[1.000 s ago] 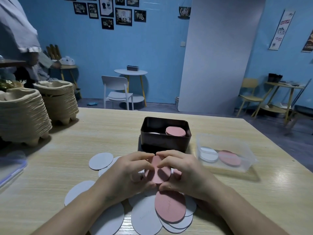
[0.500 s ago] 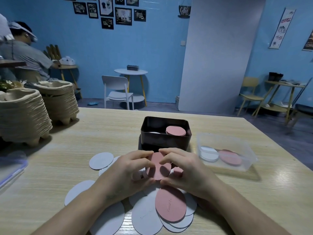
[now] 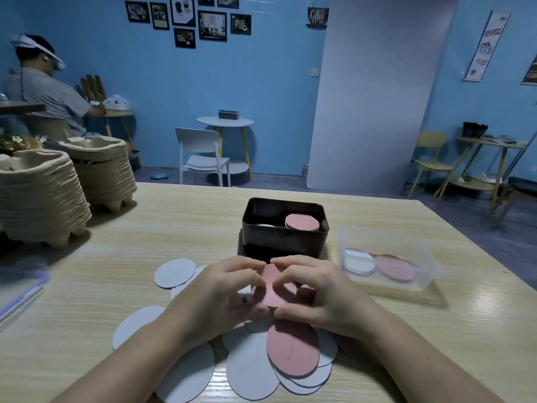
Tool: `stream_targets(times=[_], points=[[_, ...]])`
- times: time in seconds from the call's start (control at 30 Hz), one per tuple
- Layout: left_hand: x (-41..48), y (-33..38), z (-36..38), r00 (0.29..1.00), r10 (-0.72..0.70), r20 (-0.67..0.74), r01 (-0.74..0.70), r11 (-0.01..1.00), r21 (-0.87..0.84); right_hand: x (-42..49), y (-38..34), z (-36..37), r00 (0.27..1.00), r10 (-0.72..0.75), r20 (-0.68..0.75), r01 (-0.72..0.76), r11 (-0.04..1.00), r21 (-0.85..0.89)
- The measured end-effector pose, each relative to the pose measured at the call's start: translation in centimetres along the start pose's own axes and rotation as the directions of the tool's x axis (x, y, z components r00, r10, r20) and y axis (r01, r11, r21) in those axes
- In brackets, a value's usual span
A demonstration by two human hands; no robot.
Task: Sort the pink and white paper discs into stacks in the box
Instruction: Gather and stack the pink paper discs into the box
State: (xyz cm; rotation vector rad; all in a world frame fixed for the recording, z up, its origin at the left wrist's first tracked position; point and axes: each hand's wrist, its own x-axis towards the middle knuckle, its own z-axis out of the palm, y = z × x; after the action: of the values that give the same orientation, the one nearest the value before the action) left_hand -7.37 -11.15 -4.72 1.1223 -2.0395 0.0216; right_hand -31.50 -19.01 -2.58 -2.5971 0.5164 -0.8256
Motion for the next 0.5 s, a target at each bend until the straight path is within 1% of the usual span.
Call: stream_targets(times=[0.17,0.27,0.33,0.4,0.5], points=[[-0.2,-0.1,0.1,0.999,-0.009,0.034,0.008,0.999,0.042,-0.2,0.1,-0.3,1.0,0.009,0.014,-0.009,1.0,0.005],[-0.2,0.2,-0.1,1.0,0.014,0.021,-0.015,0.996,0.086,-0.7,0.6,-1.3,0.998,0.063,-0.003,-0.063,0.998,0.024],[-0.1,0.7,-0.5,0.999,0.017,0.031,-0.019,0.997,0.075,-1.1,1.1,-2.1,0.995,0.1,-0.005,-0.1,0.995,0.014],[0.1,1.3,-0.8,0.996,0.009,0.09,-0.012,0.999,0.035,-1.4,1.5,-2.4,0.993,0.116,0.0,-0.116,0.993,-0.006],[0.4,2.2,-1.0,0.972,-0.004,0.234,0.014,0.999,-0.043,-1.7,1.9,-2.5,0.991,0.137,0.007,-0.136,0.99,-0.03]])
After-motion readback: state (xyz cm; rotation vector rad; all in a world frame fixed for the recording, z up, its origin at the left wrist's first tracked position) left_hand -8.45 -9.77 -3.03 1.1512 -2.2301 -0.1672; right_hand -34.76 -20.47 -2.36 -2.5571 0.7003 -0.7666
